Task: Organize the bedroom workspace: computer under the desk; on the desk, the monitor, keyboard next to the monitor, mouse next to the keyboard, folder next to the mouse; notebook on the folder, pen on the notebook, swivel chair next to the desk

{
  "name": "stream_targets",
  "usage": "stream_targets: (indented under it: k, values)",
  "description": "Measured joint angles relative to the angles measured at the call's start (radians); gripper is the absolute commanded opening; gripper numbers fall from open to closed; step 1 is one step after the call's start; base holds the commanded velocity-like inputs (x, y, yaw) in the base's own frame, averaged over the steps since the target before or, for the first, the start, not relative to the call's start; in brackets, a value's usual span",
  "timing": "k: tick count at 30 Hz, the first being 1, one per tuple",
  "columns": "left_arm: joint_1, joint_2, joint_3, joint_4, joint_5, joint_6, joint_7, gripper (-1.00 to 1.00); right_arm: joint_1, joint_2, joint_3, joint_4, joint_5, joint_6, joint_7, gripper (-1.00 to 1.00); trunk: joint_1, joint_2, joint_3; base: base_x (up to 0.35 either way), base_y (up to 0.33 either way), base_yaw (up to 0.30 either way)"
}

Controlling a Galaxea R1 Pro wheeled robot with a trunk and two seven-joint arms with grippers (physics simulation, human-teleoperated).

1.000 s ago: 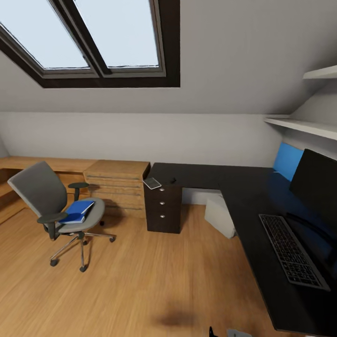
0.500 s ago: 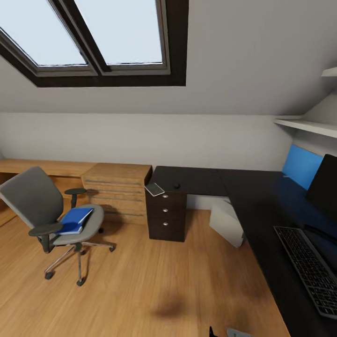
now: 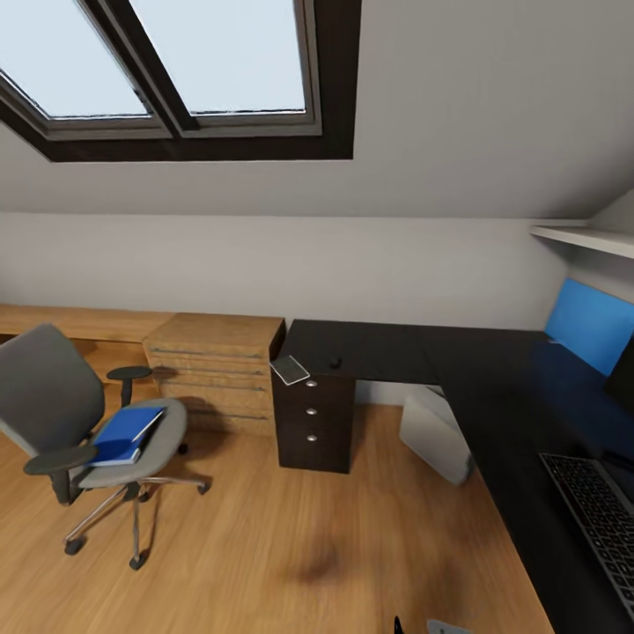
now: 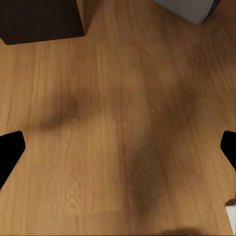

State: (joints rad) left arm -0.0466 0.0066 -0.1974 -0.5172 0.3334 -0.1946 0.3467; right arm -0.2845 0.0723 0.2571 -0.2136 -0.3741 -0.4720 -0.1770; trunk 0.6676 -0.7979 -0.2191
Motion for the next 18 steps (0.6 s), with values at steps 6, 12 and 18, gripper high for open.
stream_targets:
  k: [6, 12, 18]
  values:
    - [0.000, 0.000, 0.000, 0.001, 0.000, 0.001, 0.000, 1.00, 0.000, 0.000, 0.001, 0.000, 0.001, 0.000, 0.000, 1.00, 0.000, 0.000, 0.000, 0.328, 0.000, 0.000]
    - [-0.001, 0.000, 0.000, -0.009, -0.003, 0.000, 0.000, 1.00, 0.000, -0.002, 0.004, -0.024, 0.020, -0.002, -0.001, 1.00, 0.000, 0.000, 0.000, 0.328, 0.000, 0.000]
    - [-0.074, 0.001, 0.000, -0.086, -0.003, 0.020, 0.004, 1.00, -0.089, -0.016, 0.006, -0.235, 0.104, 0.105, -0.091, 1.00, 0.000, 0.000, 0.000, 0.329, 0.000, 0.000]
